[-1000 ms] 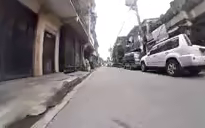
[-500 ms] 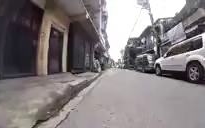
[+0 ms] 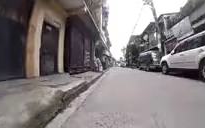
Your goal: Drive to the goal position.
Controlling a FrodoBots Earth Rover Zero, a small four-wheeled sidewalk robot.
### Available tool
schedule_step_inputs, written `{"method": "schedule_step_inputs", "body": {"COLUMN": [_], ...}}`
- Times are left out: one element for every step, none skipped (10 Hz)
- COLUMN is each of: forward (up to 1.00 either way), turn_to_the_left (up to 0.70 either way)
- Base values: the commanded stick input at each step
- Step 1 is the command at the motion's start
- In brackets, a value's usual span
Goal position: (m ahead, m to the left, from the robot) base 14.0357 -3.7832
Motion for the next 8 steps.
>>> {"method": "schedule_step_inputs", "body": {"forward": [1.0,1.0,1.0,1.0,1.0,1.0,1.0,1.0], "turn_to_the_left": [-0.27,-0.27,-0.27,-0.27,-0.27,0.0,0.0,0.0]}}
